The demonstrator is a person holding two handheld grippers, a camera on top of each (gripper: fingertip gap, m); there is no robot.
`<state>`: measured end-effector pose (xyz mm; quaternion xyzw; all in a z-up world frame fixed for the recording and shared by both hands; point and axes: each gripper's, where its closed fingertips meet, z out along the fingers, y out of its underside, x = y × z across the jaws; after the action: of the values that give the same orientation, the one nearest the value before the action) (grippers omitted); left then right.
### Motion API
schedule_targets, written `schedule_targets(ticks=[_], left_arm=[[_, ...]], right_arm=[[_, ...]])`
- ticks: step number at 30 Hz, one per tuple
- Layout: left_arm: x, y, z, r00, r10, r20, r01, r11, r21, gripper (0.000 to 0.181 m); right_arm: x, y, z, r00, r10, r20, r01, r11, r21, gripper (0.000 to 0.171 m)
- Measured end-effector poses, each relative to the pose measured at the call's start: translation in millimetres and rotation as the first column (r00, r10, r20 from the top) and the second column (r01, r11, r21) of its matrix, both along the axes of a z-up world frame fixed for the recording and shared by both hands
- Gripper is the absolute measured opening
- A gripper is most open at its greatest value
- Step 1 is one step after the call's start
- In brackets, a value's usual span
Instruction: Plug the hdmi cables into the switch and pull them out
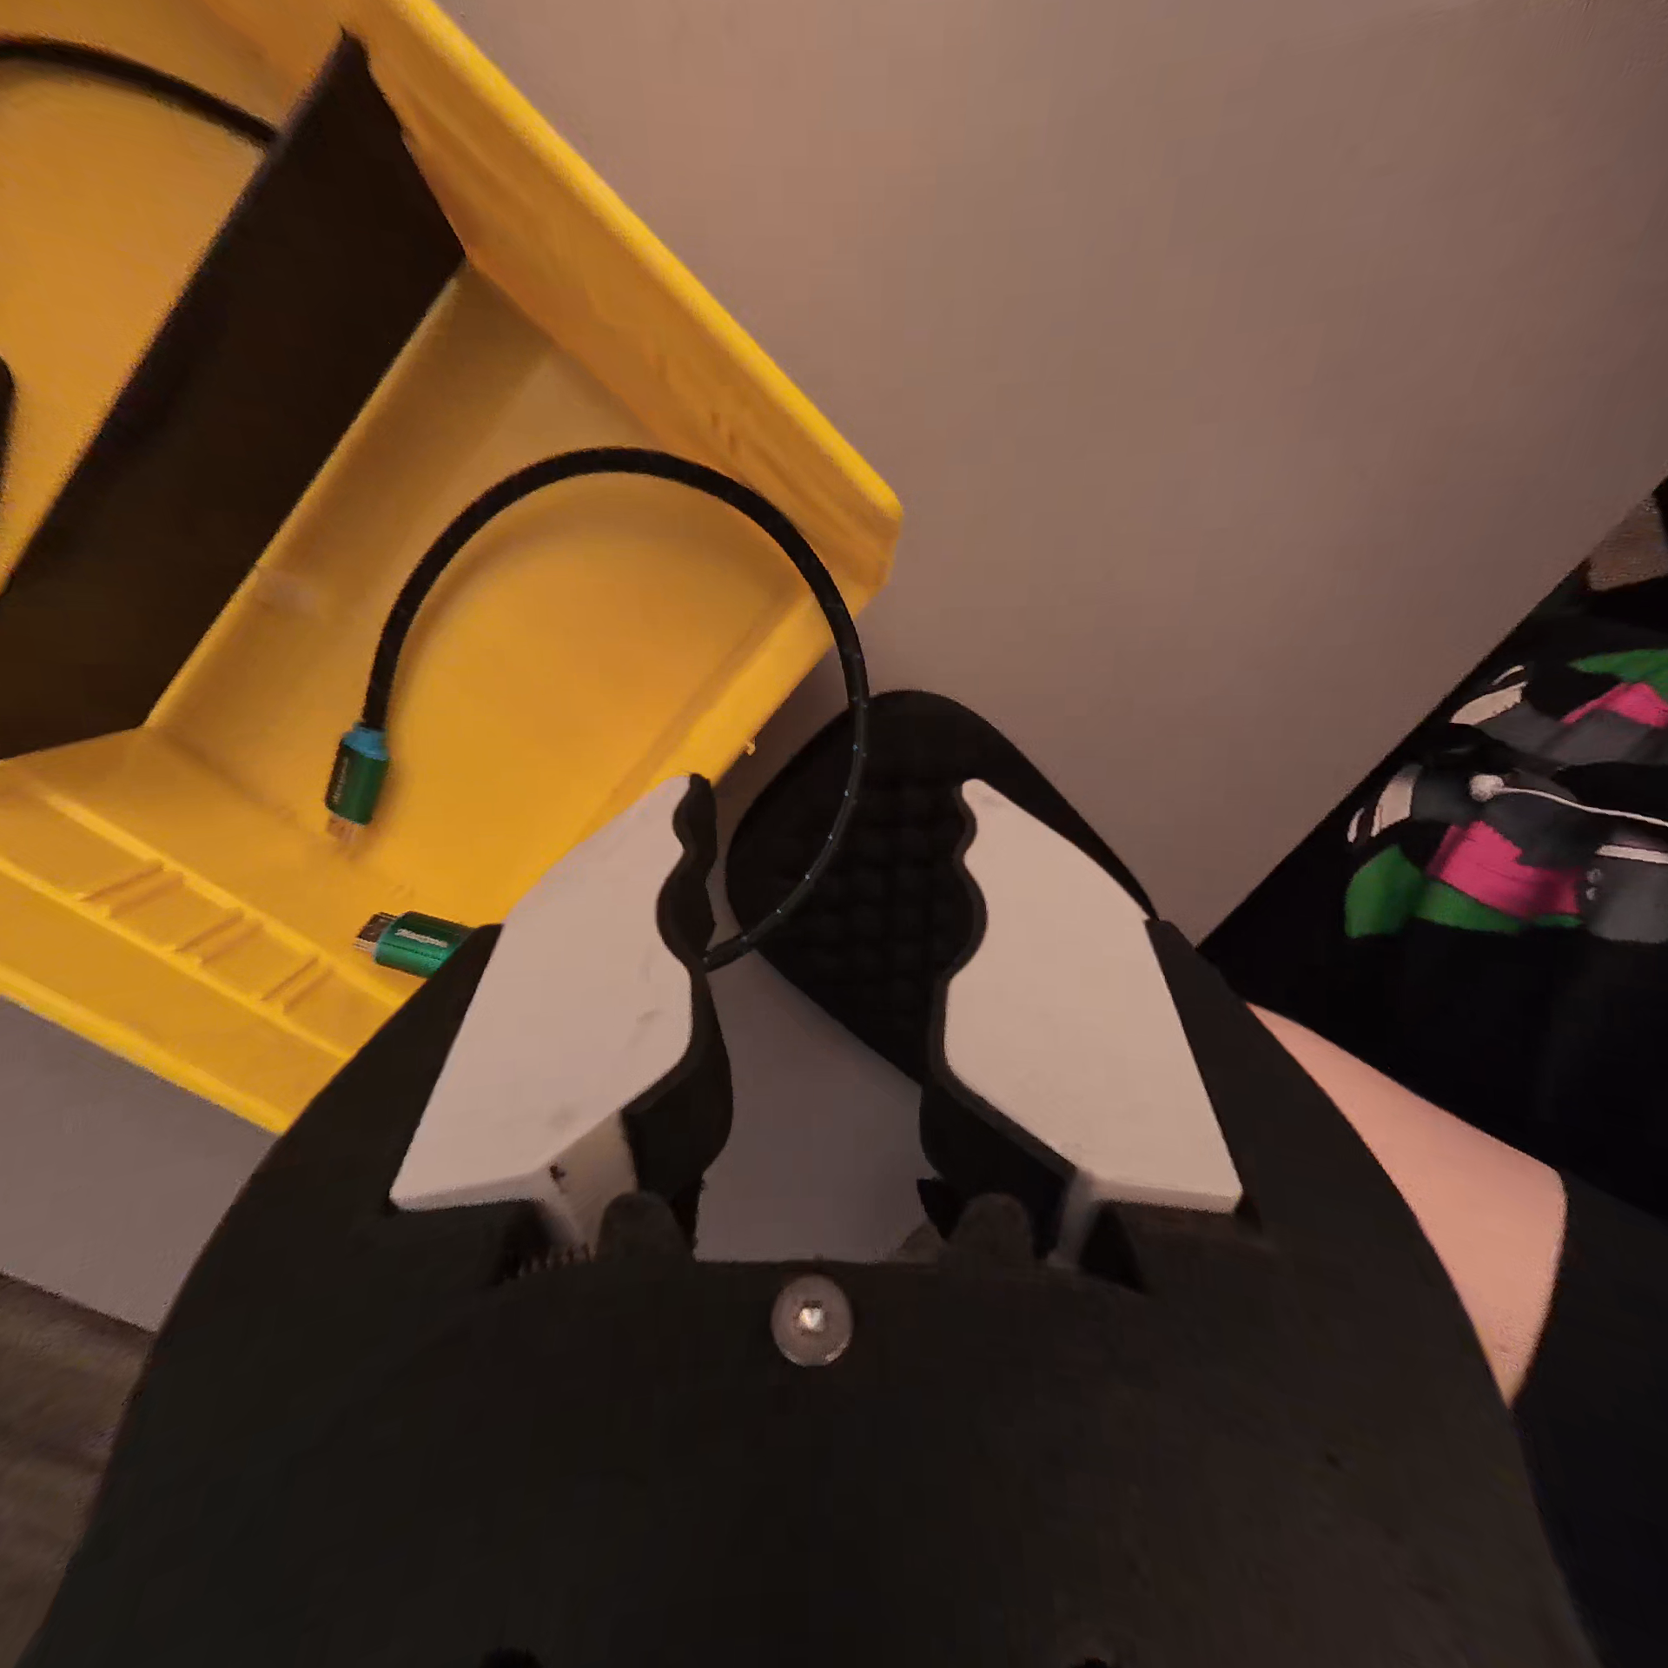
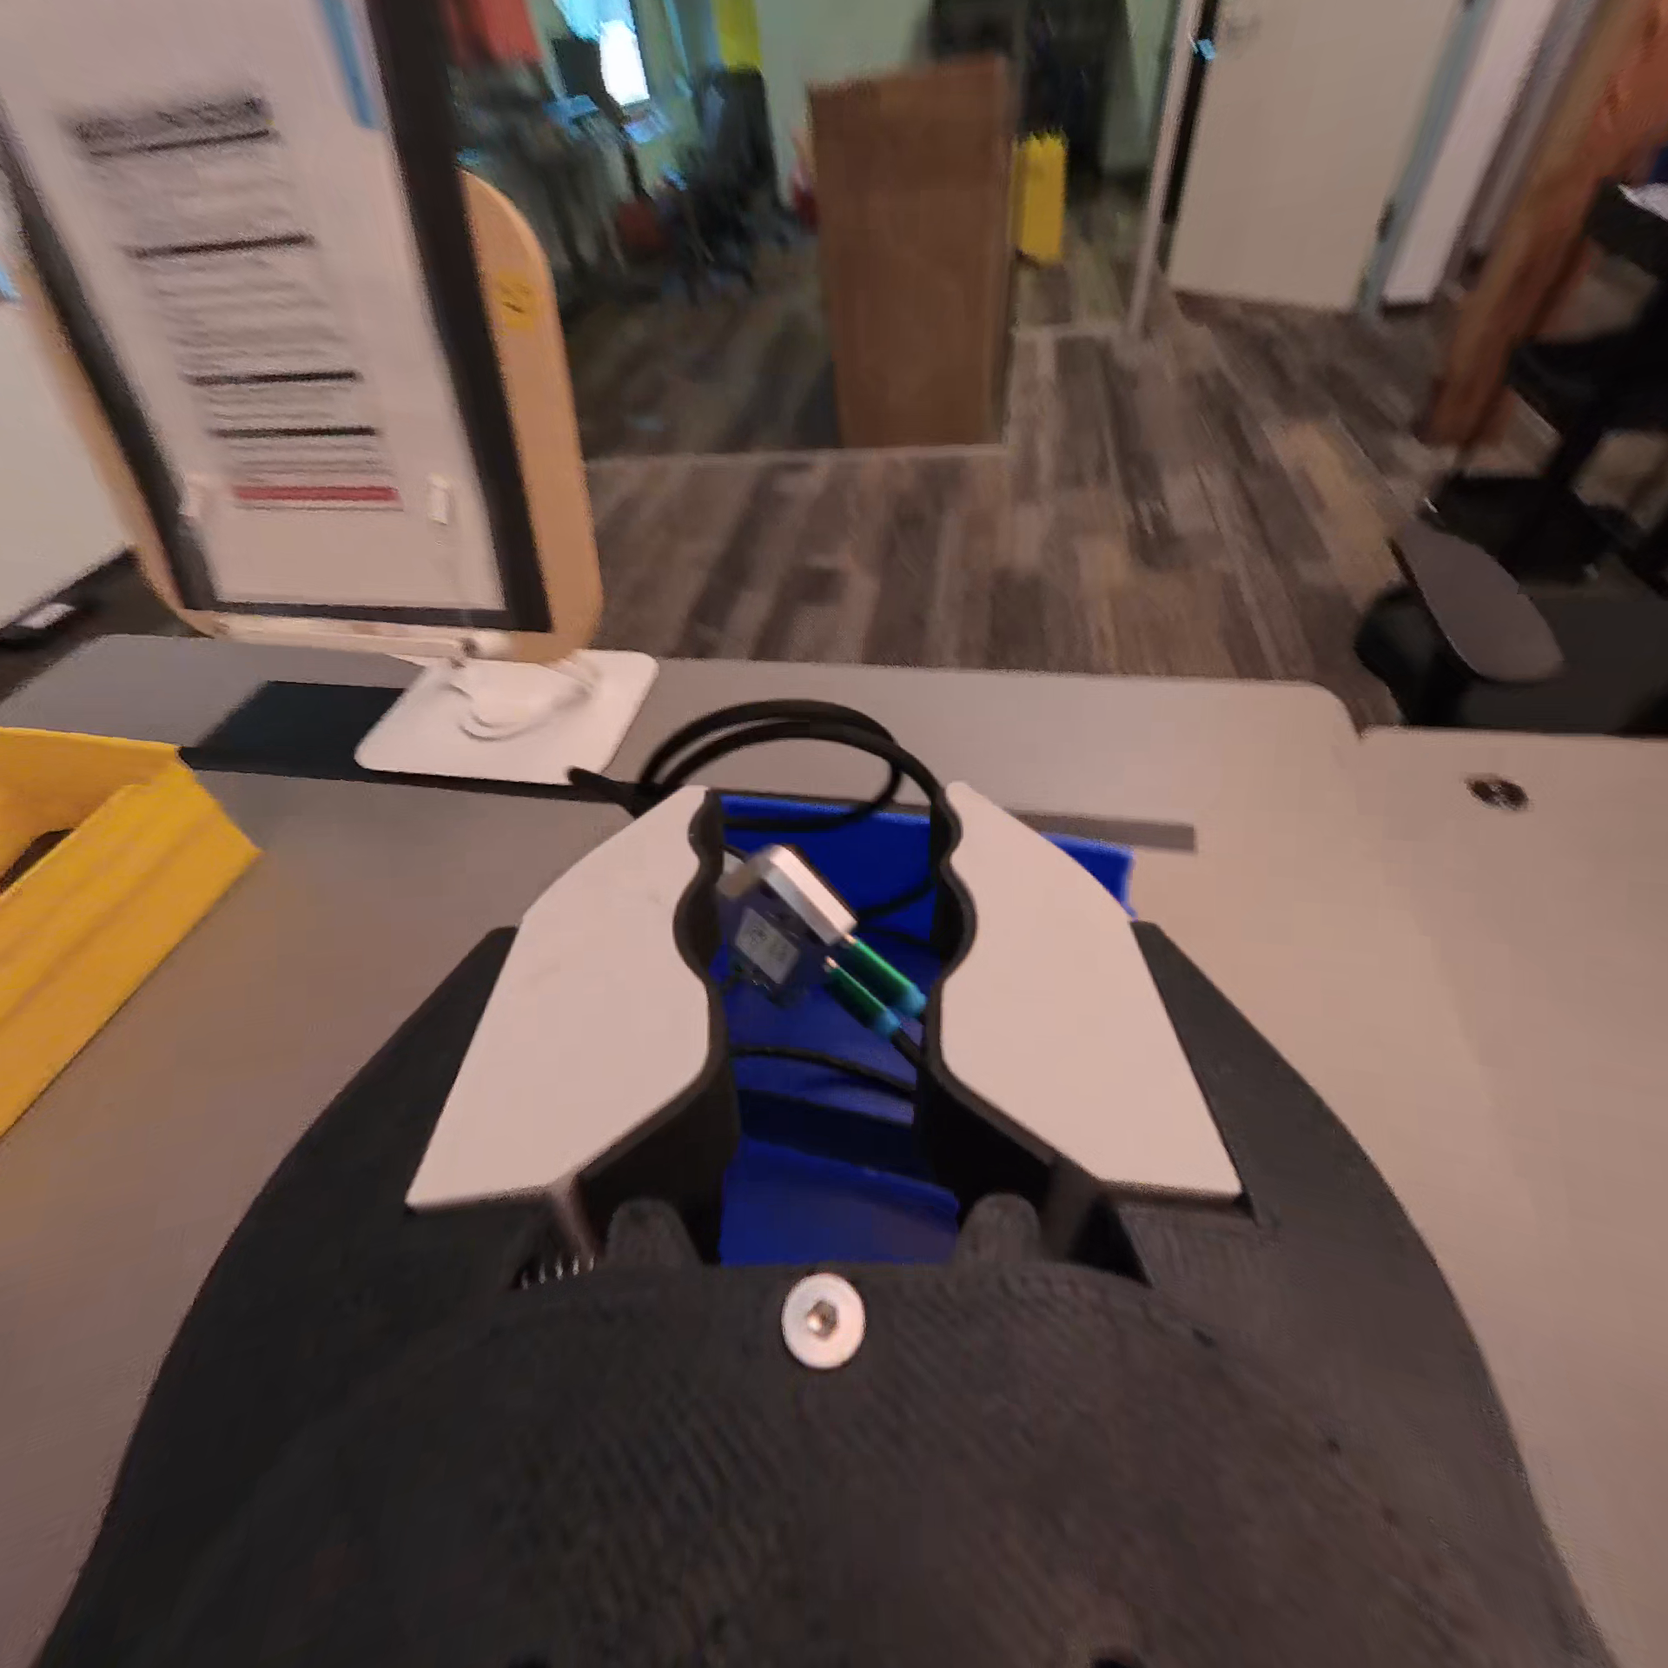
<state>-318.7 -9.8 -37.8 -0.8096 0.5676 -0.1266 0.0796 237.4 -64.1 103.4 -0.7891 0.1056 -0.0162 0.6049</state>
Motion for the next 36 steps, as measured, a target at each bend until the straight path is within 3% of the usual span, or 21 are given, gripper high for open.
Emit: schedule_targets(ticks=[3,6,9,11,13,15,21,24,27,31,36], left_arm=[[5.7,7.7,2.0,0.999,-0.025,-0.03,0.029,0.991,0.129,0.053],[-1.1,-5.1,-21.6,0.981,-0.157,-0.114,0.175,0.97,0.167,0.06],[-13.1,13.5,-39.9,0.966,-0.174,-0.19,0.239,0.88,0.41,0.062],[-12.7,18.5,-43.1,0.975,-0.169,-0.143,0.22,0.808,0.546,0.039],[-13.5,7.3,-51.8,0.985,-0.16,-0.068,0.171,0.821,0.545,0.037],[-19.5,3.6,-58.1,0.993,-0.113,-0.038,0.115,0.832,0.543,0.056],[-21.1,-6.0,-71.1,0.996,-0.093,-0.009,0.083,0.841,0.535,0.062],[-17.6,-1.3,-72.0,0.995,-0.095,-0.002,0.078,0.807,0.585,0.046],[-21.1,4.8,-77.0,0.992,-0.098,-0.078,0.125,0.754,0.645,0.01],[-21.6,10.6,-49.8,0.996,-0.06,-0.068,0.09,0.693,0.715,0.006],[-28.9,21.2,38.4,0.991,0.046,0.126,-0.126,0.631,0.766,0.002]], right_arm=[[-0.7,12.4,-16.1,0.998,0.064,0.001,-0.063,0.996,-0.066,0.047],[17.5,13.9,-33.8,0.999,0.033,0.014,-0.031,0.992,-0.125,0.046],[24.0,12.1,-42.3,0.999,0.042,-0.026,-0.045,0.99,-0.13,0.046],[24.5,11.5,-41.5,0.997,0.055,-0.055,-0.061,0.993,-0.103,0.046],[25.0,10.1,-40.6,0.995,0.063,-0.073,-0.07,0.994,-0.087,0.046],[26.0,8.5,-40.3,0.995,0.067,-0.08,-0.073,0.994,-0.078,0.045],[22.4,6.9,-44.8,0.99,0.099,-0.101,-0.107,0.992,-0.073,0.045],[21.3,6.4,-48.9,0.989,0.11,-0.094,-0.119,0.989,-0.092,0.045],[19.8,6.0,-52.6,0.987,0.122,-0.103,-0.133,0.986,-0.104,0.045],[19.1,5.3,-53.4,0.987,0.127,-0.097,-0.138,0.984,-0.111,0.044],[15.6,5.9,-51.9,0.985,0.144,-0.094,-0.154,0.982,-0.106,0.044]])
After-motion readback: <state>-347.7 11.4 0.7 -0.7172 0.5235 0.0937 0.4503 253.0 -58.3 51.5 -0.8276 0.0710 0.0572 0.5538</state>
